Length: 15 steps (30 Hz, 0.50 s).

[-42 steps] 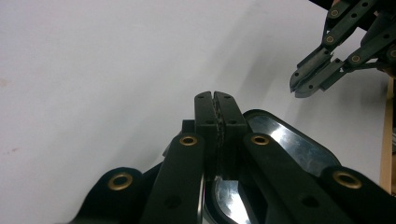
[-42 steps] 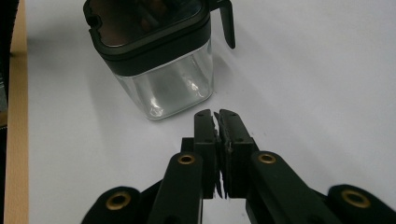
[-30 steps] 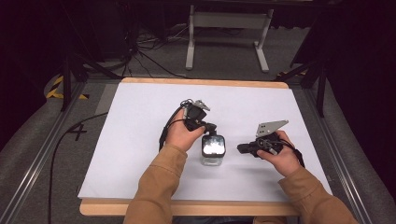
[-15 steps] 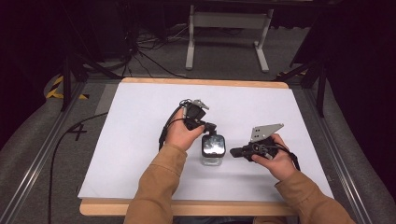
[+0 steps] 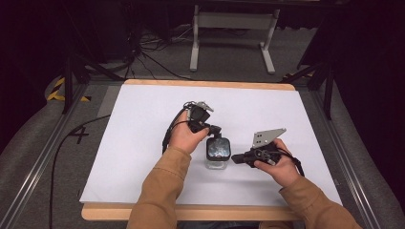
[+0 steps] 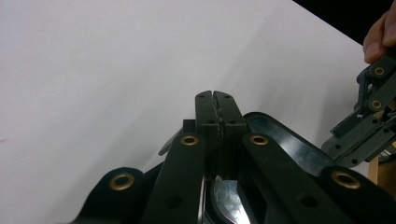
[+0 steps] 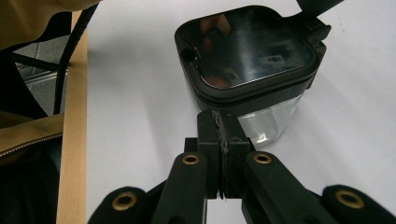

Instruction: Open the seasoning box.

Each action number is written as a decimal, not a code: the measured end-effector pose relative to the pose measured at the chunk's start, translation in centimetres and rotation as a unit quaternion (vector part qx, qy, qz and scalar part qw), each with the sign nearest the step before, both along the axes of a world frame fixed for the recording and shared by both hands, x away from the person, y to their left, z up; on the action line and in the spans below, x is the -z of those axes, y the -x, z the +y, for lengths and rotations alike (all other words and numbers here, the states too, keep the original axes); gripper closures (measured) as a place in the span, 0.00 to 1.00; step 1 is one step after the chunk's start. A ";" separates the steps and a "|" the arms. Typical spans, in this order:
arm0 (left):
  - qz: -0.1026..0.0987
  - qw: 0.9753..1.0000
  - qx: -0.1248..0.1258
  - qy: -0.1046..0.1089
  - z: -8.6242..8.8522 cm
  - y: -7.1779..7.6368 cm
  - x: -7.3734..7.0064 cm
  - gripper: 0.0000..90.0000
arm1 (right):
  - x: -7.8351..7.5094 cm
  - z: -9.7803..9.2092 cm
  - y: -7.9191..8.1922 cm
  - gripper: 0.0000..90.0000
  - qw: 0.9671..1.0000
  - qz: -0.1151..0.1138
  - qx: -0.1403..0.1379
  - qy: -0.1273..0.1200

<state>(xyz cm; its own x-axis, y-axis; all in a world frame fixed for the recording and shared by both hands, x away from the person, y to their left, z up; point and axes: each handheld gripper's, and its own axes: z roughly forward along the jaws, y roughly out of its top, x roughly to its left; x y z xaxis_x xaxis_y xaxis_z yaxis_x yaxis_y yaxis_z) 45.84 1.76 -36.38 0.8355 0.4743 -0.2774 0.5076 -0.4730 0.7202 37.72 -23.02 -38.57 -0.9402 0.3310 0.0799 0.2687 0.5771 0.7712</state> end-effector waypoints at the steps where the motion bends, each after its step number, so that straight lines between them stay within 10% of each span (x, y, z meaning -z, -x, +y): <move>1: 0.000 1.000 0.000 0.000 0.0 0.0 0.0 1.00 | 0.0 0.0 0.0 1.00 1.000 -0.001 -0.001 0.000; 15: 0.002 1.000 -0.003 0.004 0.1 -0.1 0.1 1.00 | 0.1 0.2 -0.1 1.00 1.000 -0.001 0.005 -0.020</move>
<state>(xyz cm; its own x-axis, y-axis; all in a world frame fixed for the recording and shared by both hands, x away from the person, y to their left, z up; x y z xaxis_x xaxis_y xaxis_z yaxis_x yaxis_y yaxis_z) 45.94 1.81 -36.52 0.8313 0.4774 -0.2846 0.5133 -0.4632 0.7225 37.82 -22.83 -38.68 -0.9372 0.3366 0.0917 0.2727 0.5429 0.7943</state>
